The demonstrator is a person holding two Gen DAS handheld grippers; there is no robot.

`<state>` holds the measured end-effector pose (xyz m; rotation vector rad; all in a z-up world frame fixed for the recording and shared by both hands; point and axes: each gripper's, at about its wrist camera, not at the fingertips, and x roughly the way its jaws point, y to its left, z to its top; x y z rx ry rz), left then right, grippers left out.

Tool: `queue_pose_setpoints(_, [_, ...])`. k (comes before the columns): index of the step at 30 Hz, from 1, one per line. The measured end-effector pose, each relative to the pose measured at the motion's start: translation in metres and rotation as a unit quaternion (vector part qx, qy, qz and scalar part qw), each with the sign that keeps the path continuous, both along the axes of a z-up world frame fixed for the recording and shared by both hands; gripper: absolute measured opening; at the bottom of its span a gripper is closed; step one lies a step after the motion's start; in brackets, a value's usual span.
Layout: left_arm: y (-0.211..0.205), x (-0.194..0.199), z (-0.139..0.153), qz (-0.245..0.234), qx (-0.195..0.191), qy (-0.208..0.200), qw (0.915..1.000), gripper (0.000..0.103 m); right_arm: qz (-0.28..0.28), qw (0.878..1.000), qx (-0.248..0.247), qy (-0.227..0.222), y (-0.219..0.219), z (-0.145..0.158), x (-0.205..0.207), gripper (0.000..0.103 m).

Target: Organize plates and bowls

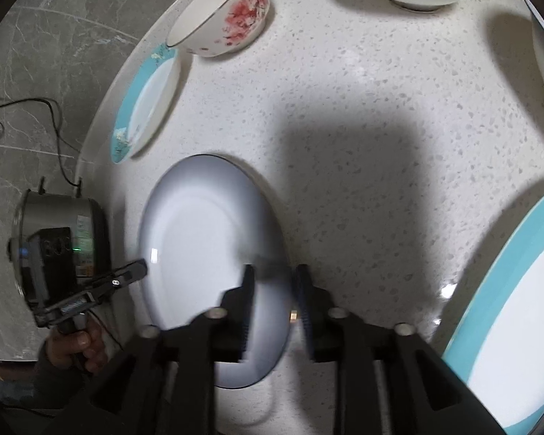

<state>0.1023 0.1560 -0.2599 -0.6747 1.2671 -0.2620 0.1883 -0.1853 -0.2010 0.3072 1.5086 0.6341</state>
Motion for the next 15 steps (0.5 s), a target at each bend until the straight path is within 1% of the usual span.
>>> queue_pose_setpoints(1, [0.004,-0.003,0.007,0.015,0.009,-0.007,0.9998,0.034,-0.003,1.000,0.002,-0.009,0.000,0.005,-0.001,0.049])
queue_pose_setpoints(2, [0.008,-0.006,0.013,0.027,0.014,-0.016,0.9994,0.061,-0.007,1.000,0.008,-0.023,-0.002,0.012,-0.004,0.056])
queue_pose_setpoints(3, [0.011,-0.008,0.023,0.040,0.019,-0.032,0.9985,0.078,-0.014,0.999,0.015,-0.032,-0.003,0.018,-0.005,0.057])
queue_pose_setpoints(5, [0.013,-0.012,0.043,0.050,0.025,-0.075,0.9956,0.079,-0.034,0.997,0.045,-0.058,-0.012,0.036,-0.010,0.064])
queue_pose_setpoints(6, [0.010,-0.011,0.053,0.042,0.025,-0.090,0.9948,0.084,-0.044,0.995,0.055,-0.073,-0.017,0.044,-0.013,0.068])
queue_pose_setpoints(8, [-0.003,-0.005,0.068,0.014,0.019,-0.106,0.9941,0.092,-0.066,0.990,0.079,-0.097,-0.031,0.061,-0.020,0.083])
queue_pose_setpoints(9, [-0.012,-0.002,0.075,0.000,0.011,-0.113,0.9935,0.093,-0.081,0.986,0.097,-0.104,-0.041,0.069,-0.027,0.085])
queue_pose_setpoints(12, [-0.051,0.005,0.094,-0.057,-0.024,-0.135,0.9889,0.094,-0.121,0.979,0.123,-0.108,-0.066,0.081,-0.046,0.086])
queue_pose_setpoints(13, [-0.067,0.006,0.099,-0.075,-0.034,-0.142,0.9864,0.096,-0.136,0.977,0.123,-0.112,-0.077,0.084,-0.057,0.088])
queue_pose_setpoints(14, [-0.089,0.006,0.104,-0.102,-0.053,-0.151,0.9817,0.101,-0.150,0.974,0.121,-0.116,-0.088,0.086,-0.067,0.089])
queue_pose_setpoints(15, [-0.103,0.006,0.105,-0.122,-0.066,-0.157,0.9779,0.101,-0.162,0.973,0.117,-0.118,-0.098,0.088,-0.076,0.090])
